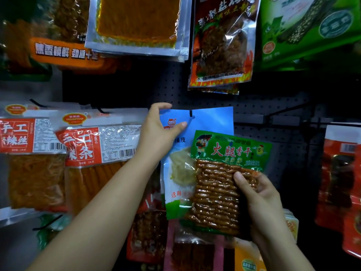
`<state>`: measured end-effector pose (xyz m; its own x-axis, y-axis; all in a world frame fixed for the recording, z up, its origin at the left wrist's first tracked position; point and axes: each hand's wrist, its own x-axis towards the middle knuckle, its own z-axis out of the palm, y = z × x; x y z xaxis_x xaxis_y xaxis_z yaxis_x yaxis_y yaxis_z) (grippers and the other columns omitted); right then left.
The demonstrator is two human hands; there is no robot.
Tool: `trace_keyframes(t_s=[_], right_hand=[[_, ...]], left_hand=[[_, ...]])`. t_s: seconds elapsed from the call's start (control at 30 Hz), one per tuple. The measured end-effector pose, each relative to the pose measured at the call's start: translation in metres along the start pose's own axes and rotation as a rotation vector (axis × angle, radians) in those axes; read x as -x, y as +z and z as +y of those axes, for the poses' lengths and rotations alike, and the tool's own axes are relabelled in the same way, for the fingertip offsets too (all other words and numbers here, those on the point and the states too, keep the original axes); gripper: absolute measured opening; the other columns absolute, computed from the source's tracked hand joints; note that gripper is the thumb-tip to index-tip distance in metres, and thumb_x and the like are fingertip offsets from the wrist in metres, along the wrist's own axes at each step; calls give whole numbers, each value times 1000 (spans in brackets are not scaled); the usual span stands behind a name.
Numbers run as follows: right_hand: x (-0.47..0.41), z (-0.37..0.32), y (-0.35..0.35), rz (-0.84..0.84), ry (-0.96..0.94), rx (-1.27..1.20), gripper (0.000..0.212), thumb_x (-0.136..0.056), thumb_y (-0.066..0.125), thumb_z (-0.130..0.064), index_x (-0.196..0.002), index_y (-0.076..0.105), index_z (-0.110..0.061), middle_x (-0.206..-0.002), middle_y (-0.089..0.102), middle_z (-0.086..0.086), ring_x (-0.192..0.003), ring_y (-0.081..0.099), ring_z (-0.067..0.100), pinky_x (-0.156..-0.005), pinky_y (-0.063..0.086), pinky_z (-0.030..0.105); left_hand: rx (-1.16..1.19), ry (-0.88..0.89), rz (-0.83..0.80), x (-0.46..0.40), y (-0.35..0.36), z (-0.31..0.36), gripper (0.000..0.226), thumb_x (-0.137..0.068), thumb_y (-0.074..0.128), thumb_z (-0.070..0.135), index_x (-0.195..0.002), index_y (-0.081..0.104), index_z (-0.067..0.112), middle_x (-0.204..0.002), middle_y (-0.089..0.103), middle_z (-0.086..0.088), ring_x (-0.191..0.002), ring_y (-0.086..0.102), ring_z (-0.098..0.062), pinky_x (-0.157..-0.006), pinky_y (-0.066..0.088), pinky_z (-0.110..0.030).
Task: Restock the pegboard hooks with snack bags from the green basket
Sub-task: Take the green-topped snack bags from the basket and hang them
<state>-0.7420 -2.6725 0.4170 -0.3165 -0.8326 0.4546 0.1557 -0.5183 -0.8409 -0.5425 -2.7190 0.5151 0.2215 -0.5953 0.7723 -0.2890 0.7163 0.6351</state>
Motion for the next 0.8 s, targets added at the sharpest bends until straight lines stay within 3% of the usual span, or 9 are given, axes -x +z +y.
trace_keyframes(t_s=[0.17, 0.27, 0.43, 0.53, 0.63, 0.73, 0.8], right_hand=[[-17, 10, 9, 41, 57, -27, 31, -81, 72, -21, -107, 61, -9, -89, 74, 12, -73, 72, 23, -63, 59, 35], [-21, 17, 15, 34, 104, -63, 37, -81, 73, -21, -113, 59, -7, -89, 75, 12, -76, 72, 24, -70, 59, 38], [-14, 25, 18, -19, 146, -101, 28, -82, 71, -22, -105, 62, -9, -85, 76, 9, -76, 73, 24, -65, 60, 35], [-7, 25, 12, -15, 107, -63, 20, -82, 71, -23, -98, 65, -11, -86, 76, 8, -77, 74, 22, -61, 59, 32], [2, 24, 1, 26, 73, -26, 16, -81, 71, -24, -92, 66, -14, -82, 76, 7, -71, 73, 19, -58, 57, 29], [10, 22, -9, 39, 77, -40, 12, -82, 70, -22, -90, 66, -14, -80, 76, 7, -70, 72, 20, -59, 59, 32], [14, 19, -15, 40, 83, -46, 11, -83, 70, -21, -90, 66, -13, -80, 76, 7, -69, 72, 20, -58, 58, 31]], left_hand=[[-7, -24, 65, 13, 9, -20, 58, -80, 73, 21, -121, 33, 32, -115, 61, 0, -96, 63, -14, -76, 53, -30], [-85, 17, 71, 12, 14, -21, 55, -84, 69, 20, -126, 35, 26, -107, 57, 8, -93, 59, -11, -64, 42, -15], [-146, 88, 45, 13, 14, -19, 58, -87, 65, 18, -135, 33, 21, -110, 54, 6, -96, 55, -9, -61, 37, -4], [-130, 94, -8, 21, 10, -19, 71, -83, 70, 19, -139, 26, 25, -115, 54, 10, -92, 55, 2, -62, 38, 2], [-137, 89, -71, 29, 7, -22, 85, -80, 73, 19, -144, 17, 30, -128, 52, 7, -107, 56, -8, -73, 37, -5], [-137, 90, -95, 33, 5, -18, 89, -83, 70, 15, -149, 11, 26, -142, 43, 2, -125, 48, -14, -95, 43, -26], [-172, 93, -75, 36, 4, -15, 89, -83, 69, 14, -150, 11, 20, -145, 36, -4, -131, 40, -17, -107, 39, -37]])
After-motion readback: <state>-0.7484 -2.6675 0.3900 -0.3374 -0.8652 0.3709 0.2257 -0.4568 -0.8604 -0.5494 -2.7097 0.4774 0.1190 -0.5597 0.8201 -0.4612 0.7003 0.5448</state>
